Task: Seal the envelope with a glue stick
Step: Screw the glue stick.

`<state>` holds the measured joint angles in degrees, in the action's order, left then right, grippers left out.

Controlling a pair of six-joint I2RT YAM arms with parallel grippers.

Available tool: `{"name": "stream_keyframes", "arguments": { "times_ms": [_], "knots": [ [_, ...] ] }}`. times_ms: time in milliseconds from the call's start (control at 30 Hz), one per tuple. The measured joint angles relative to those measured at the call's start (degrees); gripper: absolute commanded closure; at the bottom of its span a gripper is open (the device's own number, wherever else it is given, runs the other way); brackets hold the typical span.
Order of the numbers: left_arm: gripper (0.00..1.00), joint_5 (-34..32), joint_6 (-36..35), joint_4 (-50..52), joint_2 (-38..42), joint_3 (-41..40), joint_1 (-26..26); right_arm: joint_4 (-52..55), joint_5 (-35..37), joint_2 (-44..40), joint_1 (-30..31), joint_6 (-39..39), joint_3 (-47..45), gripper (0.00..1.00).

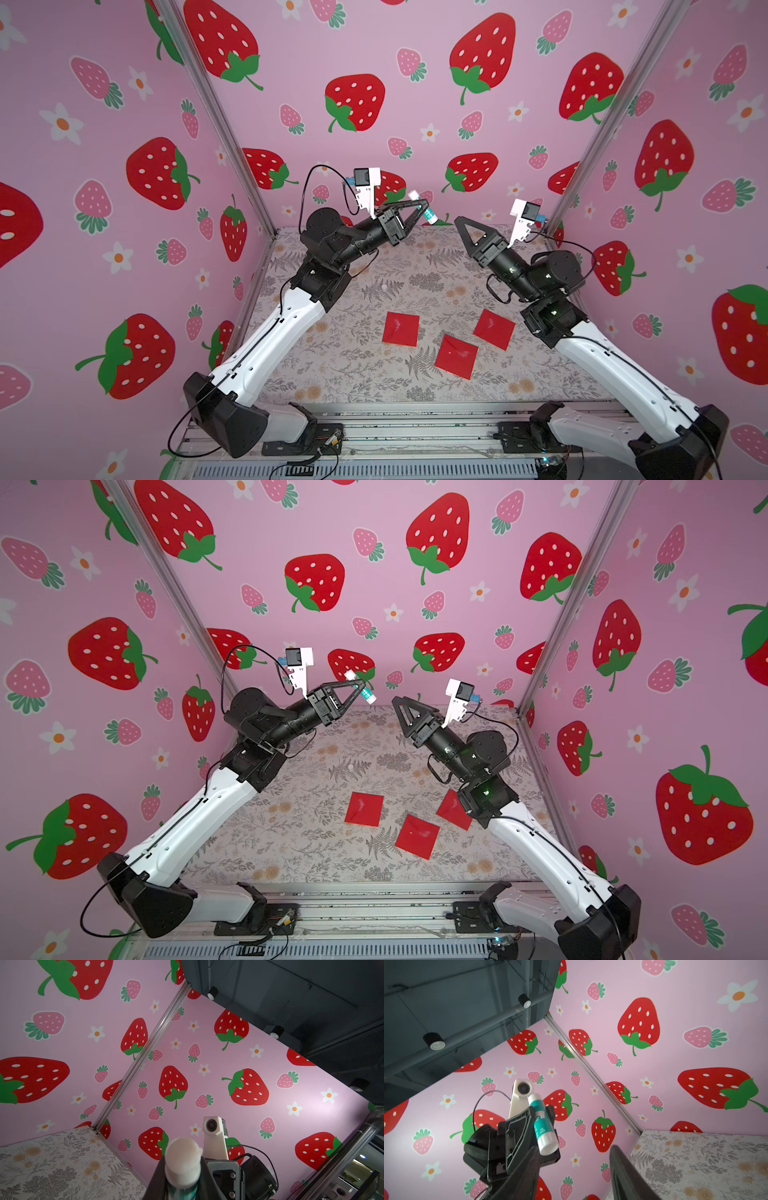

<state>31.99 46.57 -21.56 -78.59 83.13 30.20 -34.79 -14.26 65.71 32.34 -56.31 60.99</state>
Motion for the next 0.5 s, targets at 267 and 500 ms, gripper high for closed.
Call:
{"name": "stream_keyframes", "arguments": {
  "times_ms": [267, 500],
  "knots": [
    [1.0, 2.51, 2.78, -5.14, -1.01, -0.09, -0.42, -21.14, -8.5, 13.99, -5.05, -24.94, -0.42, 0.46],
    [1.0, 2.97, 3.08, -6.99, -1.31, -0.09, -0.42, -27.8, -10.99, 16.33, -2.27, -30.77, -0.39, 0.44]
  ]
}}
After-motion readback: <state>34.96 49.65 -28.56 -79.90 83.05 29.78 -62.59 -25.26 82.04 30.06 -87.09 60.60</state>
